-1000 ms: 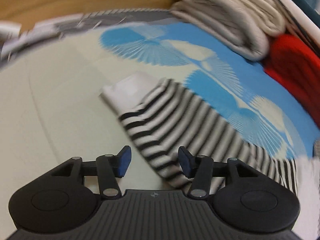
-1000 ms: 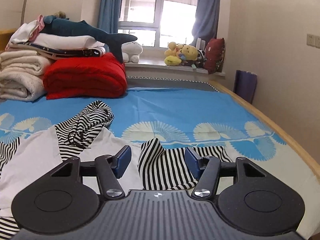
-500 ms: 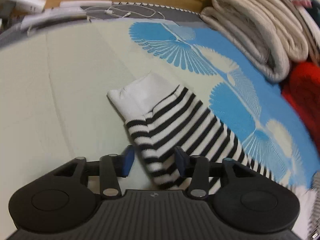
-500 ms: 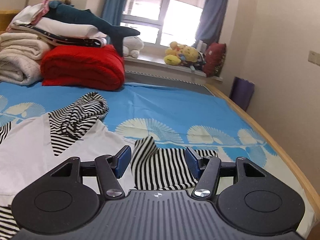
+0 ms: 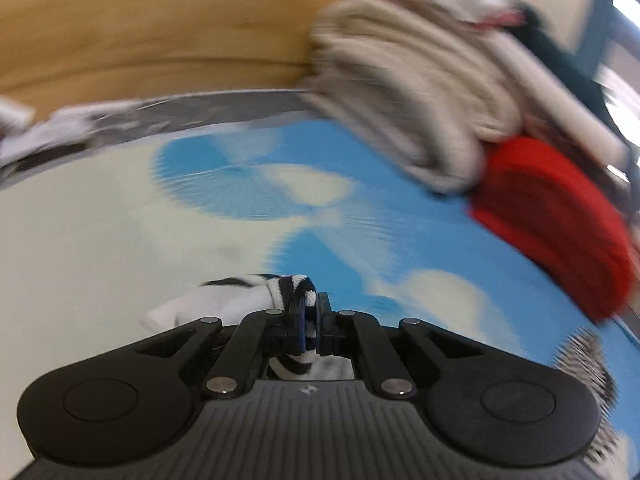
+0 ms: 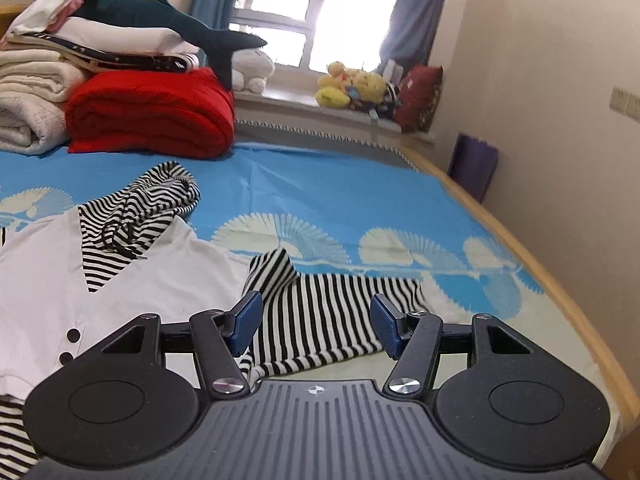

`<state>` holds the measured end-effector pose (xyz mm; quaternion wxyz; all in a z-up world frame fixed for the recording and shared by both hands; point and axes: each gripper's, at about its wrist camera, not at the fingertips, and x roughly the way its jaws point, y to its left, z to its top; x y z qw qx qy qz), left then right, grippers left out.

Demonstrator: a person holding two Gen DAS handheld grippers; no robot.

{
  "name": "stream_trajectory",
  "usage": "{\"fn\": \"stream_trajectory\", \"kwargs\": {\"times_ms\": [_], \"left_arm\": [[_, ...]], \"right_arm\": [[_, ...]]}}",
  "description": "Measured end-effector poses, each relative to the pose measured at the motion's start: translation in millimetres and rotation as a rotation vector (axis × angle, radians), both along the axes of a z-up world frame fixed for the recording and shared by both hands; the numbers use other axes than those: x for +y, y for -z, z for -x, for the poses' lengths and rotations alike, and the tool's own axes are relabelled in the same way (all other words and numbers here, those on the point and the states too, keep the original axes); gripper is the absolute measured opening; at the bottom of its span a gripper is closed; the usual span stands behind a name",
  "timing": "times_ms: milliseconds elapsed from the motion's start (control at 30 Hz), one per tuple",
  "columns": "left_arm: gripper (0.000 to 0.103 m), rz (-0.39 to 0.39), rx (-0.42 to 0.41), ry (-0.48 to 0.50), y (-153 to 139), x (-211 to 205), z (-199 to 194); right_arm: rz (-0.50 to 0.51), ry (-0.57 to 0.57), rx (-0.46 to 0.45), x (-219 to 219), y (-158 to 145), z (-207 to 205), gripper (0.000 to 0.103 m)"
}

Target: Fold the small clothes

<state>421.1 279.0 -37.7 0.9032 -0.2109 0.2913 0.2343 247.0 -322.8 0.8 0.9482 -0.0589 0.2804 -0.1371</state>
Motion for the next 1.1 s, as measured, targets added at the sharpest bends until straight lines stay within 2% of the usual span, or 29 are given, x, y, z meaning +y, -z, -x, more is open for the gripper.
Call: {"fn": "stream_trajectory", "kwargs": {"times_ms": [133,200,267,333,400,467,500,600,700,733,767,800,933,1000,1067,1100], "left_arm": [[0.004,-0.087,-0.023,0.275,-20.7,-99.0,-17.4],[0.004,-0.110,-0.028,0.421,-23.4,-158.6,-20.2],[0.004,-0.130,-0.024,0.593,-24.4,-223.1,-17.0],[0.006,-0.124,0.002,0.778,-22.2,-281.8,-7.9],[0.024,-0.080,0.032,0.965,-20.8,-332.1,4.9],[0.031,-0.089,-0.003,1.057,-28.6,-358.5,18.7],[0.031,-0.093,-0.019,1.053,-34.0,-360.1,20.6],[0.031,-0.029,-0.038,0.969,-57.4,-338.1,13.1],[0.031,-0.016,-0.029,0.785,-85.7,-301.9,-0.5],[0.031,-0.009,-0.024,0.731,-92.5,-288.0,-4.5],[0.031,0.001,-0.024,0.676,-100.1,-272.9,-4.3],[0.031,0.008,-0.031,0.634,-104.8,-258.5,-3.3],[0.031,0.026,-0.051,0.530,-103.7,-218.7,3.6],[0.031,0.008,0.011,0.513,-85.5,-205.4,0.9],[0.030,0.001,0.148,0.479,-67.7,-196.4,-8.5],[0.030,0.016,0.172,0.460,-61.4,-191.6,-11.6]], "right_arm": [[-0.034,0.013,0.006,-1.4,1.8,-1.2,0.053],[-0.033,0.013,0.006,0.2,2.5,0.4,0.040],[-0.040,0.009,0.007,-0.2,2.6,1.2,0.034],[-0.053,0.011,0.014,-1.7,2.7,1.2,0.034],[-0.068,0.013,0.020,-3.2,2.7,1.1,0.034],[-0.084,0.012,0.021,-5.5,1.7,1.1,0.034],[-0.090,0.013,0.021,-6.4,0.9,0.9,0.034],[-0.124,0.015,0.021,-9.6,0.9,0.4,0.034],[-0.160,-0.005,0.002,-10.0,-0.8,3.5,0.034],[-0.170,-0.009,-0.009,-10.2,-2.5,4.5,0.032],[-0.185,-0.013,-0.020,-11.3,-4.4,5.9,0.025],[-0.204,-0.017,-0.031,-13.0,-6.1,7.1,0.020],[-0.289,-0.022,-0.051,-19.1,-11.1,5.5,0.020],[-0.345,-0.040,-0.029,-18.8,-12.3,-2.3,0.021],[-0.430,-0.078,0.014,-14.6,-12.1,-19.8,0.023],[-0.469,-0.094,0.032,-11.9,-11.1,-29.2,0.023]]}}
